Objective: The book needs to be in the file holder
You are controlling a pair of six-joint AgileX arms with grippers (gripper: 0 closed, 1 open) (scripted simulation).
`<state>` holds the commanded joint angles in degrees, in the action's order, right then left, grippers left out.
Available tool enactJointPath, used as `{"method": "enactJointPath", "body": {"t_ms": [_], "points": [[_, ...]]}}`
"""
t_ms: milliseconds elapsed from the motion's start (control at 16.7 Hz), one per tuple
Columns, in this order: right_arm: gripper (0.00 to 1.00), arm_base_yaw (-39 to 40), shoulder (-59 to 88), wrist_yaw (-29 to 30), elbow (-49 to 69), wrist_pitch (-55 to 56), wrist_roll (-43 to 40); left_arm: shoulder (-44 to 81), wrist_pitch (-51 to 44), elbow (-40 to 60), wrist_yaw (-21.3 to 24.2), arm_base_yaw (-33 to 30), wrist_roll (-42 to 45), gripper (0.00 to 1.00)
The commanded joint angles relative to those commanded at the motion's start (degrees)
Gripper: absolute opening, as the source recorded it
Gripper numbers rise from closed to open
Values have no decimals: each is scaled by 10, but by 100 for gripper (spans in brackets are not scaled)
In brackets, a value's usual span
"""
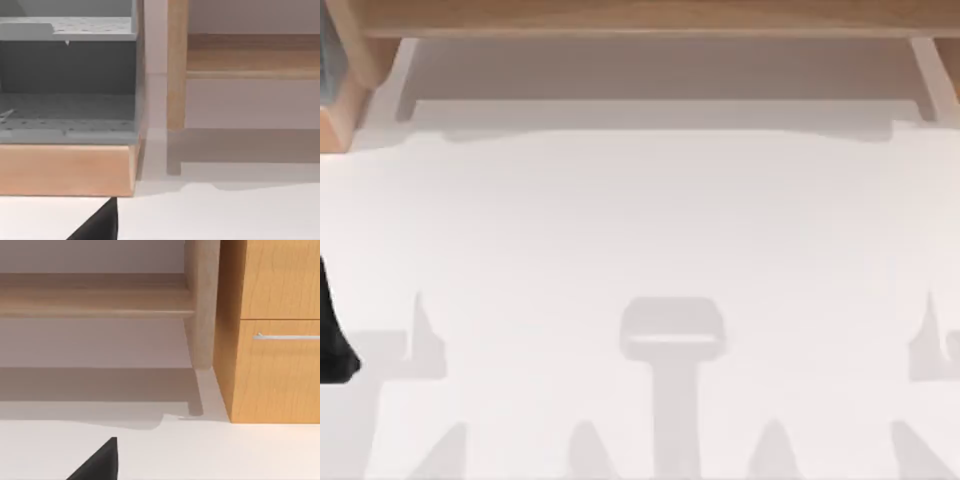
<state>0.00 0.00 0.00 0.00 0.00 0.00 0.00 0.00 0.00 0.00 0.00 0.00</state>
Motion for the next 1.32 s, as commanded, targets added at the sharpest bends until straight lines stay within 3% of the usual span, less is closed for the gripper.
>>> {"method": "enactJointPath", "body": {"t_ms": [240,480,1320], "points": [[100,0,0,0,0,0,0,15,0,17,-5,-4,-3,100],[100,0,0,0,0,0,0,110,-4,118,-31,-31,-3,100],[100,0,0,0,0,0,0,783,-36,836,-195,-212,7,100]]}}
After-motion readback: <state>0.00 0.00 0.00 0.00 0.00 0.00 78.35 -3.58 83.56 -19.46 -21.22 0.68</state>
